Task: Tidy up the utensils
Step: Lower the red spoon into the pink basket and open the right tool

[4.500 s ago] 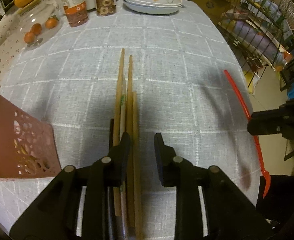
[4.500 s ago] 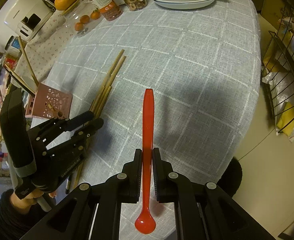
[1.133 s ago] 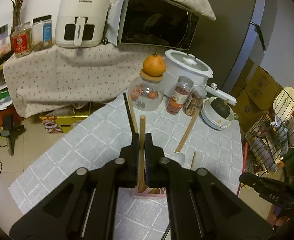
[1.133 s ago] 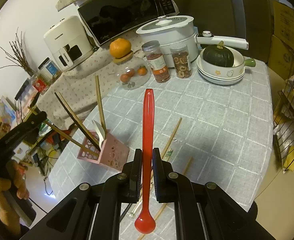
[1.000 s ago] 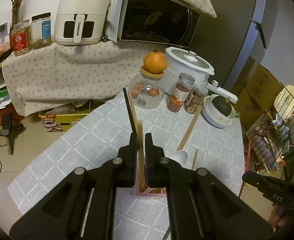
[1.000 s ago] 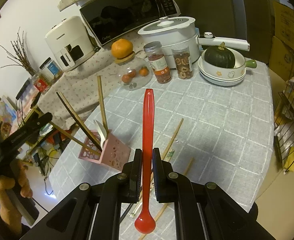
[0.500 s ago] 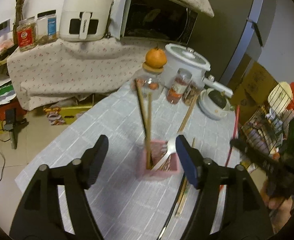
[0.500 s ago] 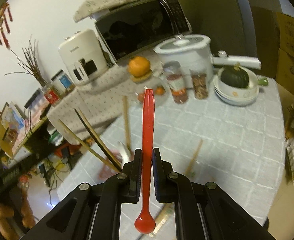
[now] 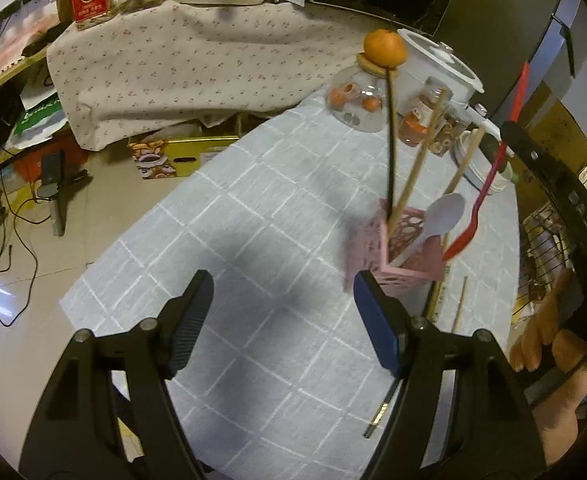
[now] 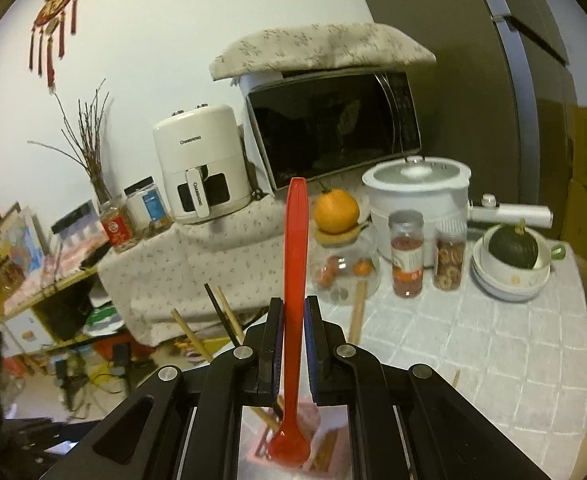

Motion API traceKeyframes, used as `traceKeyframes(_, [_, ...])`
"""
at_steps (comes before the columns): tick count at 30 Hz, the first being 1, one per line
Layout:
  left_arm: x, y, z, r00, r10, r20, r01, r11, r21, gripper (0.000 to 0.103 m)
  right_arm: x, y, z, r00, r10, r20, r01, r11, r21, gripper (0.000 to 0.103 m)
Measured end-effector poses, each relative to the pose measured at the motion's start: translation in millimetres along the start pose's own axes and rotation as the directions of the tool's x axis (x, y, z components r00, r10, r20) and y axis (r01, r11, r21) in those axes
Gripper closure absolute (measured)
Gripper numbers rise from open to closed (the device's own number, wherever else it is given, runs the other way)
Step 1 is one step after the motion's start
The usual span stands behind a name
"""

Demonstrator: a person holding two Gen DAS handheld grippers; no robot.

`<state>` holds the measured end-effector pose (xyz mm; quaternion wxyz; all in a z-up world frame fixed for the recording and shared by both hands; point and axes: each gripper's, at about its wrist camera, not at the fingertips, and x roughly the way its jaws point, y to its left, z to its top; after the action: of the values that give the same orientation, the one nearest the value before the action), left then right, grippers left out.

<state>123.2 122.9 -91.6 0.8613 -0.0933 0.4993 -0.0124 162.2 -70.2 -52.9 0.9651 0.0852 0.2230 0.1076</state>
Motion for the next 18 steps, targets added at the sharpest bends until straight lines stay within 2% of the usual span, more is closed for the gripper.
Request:
traceKeyframes(3, [2,6,-1,1.000,0.008,-0.008,-0.008,1.000,-0.003,0.030,13,8,-8,0.999,-0.048,0.015,0.049,0.998,-0.035,0.093])
traceKeyframes(10, [6,11,3,1.000,0.025,-0.009,-0.025,1.000,-0.004,0.030,31,11,-26,0.996,-0.090,-0.007,0.090,0.994,-0.057,0.093])
traceKeyframes(18, [9,3,2,0.999,0.034,-0.003,-0.034,0.999,0.024,0.030,36,10,-38,0.995,-0.093,-0.040,0.089,0.993,-0.073,0.092])
